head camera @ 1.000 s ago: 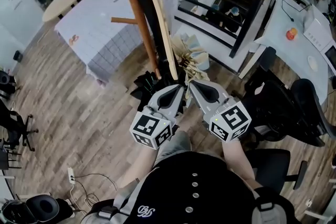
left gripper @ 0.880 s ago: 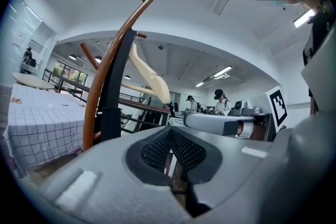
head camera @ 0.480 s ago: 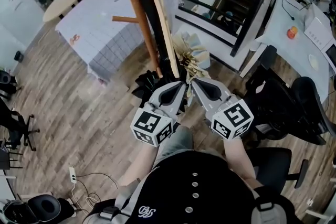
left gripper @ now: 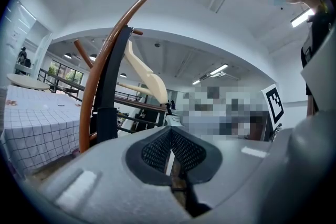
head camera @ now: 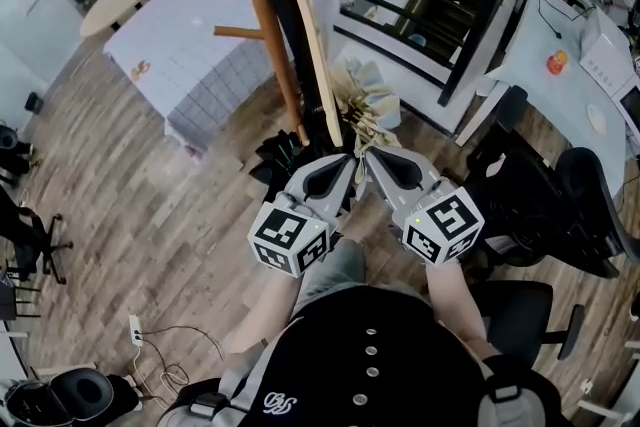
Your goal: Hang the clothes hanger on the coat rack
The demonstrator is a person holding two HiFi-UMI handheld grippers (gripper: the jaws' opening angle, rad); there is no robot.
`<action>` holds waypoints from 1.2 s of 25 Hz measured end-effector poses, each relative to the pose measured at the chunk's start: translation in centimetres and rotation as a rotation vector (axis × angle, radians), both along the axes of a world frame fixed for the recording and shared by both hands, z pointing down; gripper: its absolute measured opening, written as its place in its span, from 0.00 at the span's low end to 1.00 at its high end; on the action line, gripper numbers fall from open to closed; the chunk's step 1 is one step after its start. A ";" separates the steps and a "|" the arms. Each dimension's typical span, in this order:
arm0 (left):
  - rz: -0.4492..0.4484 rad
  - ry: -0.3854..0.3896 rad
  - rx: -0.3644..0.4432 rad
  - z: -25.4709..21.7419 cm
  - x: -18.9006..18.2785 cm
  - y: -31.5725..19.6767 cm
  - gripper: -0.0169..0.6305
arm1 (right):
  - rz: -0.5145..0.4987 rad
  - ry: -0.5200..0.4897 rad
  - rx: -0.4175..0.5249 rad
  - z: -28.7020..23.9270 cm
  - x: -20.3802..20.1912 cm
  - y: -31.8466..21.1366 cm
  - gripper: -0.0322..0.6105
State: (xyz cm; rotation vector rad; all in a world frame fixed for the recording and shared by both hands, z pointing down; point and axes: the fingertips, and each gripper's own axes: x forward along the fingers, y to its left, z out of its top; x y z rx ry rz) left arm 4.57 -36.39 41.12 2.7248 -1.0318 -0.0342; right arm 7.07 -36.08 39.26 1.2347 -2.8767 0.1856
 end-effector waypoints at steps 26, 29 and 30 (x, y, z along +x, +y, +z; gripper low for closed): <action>0.020 0.003 -0.014 0.1 0.1 -0.3 0.03 | -0.004 0.006 0.023 -0.3 -0.1 -0.1 0.05; 0.023 0.010 -0.015 0.0 0.0 -0.4 0.03 | -0.006 0.007 0.016 -0.1 -0.4 -0.1 0.05; 0.024 0.013 -0.016 -0.1 -0.1 -0.4 0.03 | -0.007 0.007 0.014 -0.1 -0.4 -0.2 0.05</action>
